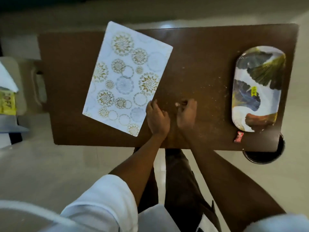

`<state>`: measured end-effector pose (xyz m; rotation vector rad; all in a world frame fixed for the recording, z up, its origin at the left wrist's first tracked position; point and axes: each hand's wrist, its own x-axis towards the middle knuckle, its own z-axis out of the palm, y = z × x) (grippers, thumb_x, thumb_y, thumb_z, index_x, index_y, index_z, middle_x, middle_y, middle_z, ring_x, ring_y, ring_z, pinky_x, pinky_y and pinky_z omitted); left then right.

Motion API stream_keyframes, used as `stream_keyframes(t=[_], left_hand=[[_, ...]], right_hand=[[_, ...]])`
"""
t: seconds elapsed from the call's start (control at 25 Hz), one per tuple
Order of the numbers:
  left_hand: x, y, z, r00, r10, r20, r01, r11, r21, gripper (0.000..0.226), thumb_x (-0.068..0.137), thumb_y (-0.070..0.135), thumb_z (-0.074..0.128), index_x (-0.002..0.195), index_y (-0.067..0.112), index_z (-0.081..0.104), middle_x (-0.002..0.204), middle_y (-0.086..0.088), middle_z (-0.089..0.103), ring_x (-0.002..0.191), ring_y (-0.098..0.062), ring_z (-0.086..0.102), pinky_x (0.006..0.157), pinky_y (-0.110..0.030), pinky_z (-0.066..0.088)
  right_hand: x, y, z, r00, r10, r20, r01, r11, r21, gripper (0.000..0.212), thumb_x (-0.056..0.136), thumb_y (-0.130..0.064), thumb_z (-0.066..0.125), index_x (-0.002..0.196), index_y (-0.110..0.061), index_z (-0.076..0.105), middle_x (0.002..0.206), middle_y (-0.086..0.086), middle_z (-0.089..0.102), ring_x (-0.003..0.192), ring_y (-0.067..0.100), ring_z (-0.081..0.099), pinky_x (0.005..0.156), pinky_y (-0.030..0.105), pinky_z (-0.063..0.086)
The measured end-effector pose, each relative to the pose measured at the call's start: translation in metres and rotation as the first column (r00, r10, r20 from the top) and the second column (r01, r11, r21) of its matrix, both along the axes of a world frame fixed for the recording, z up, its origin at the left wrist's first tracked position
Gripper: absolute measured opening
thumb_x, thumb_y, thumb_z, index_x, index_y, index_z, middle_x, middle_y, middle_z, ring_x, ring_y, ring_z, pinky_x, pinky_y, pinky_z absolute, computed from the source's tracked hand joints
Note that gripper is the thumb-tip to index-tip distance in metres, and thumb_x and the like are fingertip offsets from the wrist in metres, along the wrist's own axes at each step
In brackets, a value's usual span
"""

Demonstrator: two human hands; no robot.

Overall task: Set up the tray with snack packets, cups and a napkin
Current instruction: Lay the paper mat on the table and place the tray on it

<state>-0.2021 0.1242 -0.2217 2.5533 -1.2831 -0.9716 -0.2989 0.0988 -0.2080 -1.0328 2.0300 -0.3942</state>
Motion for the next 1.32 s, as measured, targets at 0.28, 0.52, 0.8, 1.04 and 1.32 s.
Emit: stream_keyframes(t=[0.28, 0.52, 0.8, 1.04, 1.32], left_hand=[[0.127, -0.017, -0.012, 0.941, 0.309, 0.136, -0.328, 0.933, 0.149, 0.092, 0.096, 0.04, 0.065, 0.165, 0.009, 0.011, 0.173, -0.019, 0.003, 0.161, -0.036, 0.01, 0.129, -0.048, 0.023], [0.168, -0.007, -0.016, 0.863, 0.498, 0.08, -0.492, 0.797, 0.349, 0.126, 0.084, 0.067, 0.068, 0.164, 0.011, -0.012, 0.17, -0.019, -0.022, 0.161, -0.039, -0.009, 0.126, -0.063, 0.014], [0.175, -0.005, -0.026, 0.856, 0.512, 0.068, -0.497, 0.783, 0.374, 0.136, 0.078, 0.068, 0.074, 0.163, 0.009, -0.014, 0.169, -0.02, -0.025, 0.159, -0.042, -0.014, 0.124, -0.062, 0.019], [0.189, 0.007, -0.029, 0.906, 0.403, 0.131, -0.421, 0.82, 0.388, 0.136, 0.075, 0.074, 0.071, 0.164, 0.011, -0.01, 0.17, -0.02, -0.02, 0.16, -0.042, -0.008, 0.125, -0.06, 0.025], [0.237, -0.009, -0.025, 0.992, 0.079, 0.099, -0.111, 0.918, 0.38, 0.136, 0.076, 0.063, 0.079, 0.164, 0.012, -0.01, 0.171, -0.019, -0.02, 0.16, -0.042, -0.009, 0.124, -0.064, 0.023]], right_hand=[[0.097, -0.097, -0.021, 0.926, 0.377, 0.016, -0.375, 0.924, -0.067, 0.047, 0.096, -0.034, 0.071, 0.135, -0.012, 0.056, 0.138, 0.01, 0.054, 0.13, 0.027, 0.051, 0.103, 0.038, 0.047], [0.178, -0.145, -0.024, 0.704, 0.701, -0.109, -0.71, 0.693, -0.124, 0.055, 0.09, -0.033, 0.076, 0.138, -0.017, 0.056, 0.146, 0.005, 0.051, 0.134, 0.028, 0.047, 0.105, 0.045, 0.05], [0.212, -0.229, -0.031, 0.313, 0.916, -0.252, -0.906, 0.368, 0.211, 0.113, 0.074, -0.055, 0.085, 0.164, -0.033, 0.02, 0.175, 0.002, 0.004, 0.161, 0.034, 0.005, 0.12, 0.073, 0.018], [0.198, -0.214, -0.04, 0.387, 0.899, -0.205, -0.87, 0.43, 0.24, 0.121, 0.072, -0.064, 0.082, 0.165, -0.037, 0.01, 0.175, 0.001, -0.008, 0.161, 0.035, -0.004, 0.117, 0.08, 0.012], [0.162, -0.172, -0.038, 0.679, 0.698, -0.226, -0.635, 0.714, 0.296, 0.119, 0.077, -0.067, 0.077, 0.166, -0.035, 0.004, 0.174, -0.001, -0.012, 0.161, 0.036, -0.006, 0.117, 0.078, 0.017]])
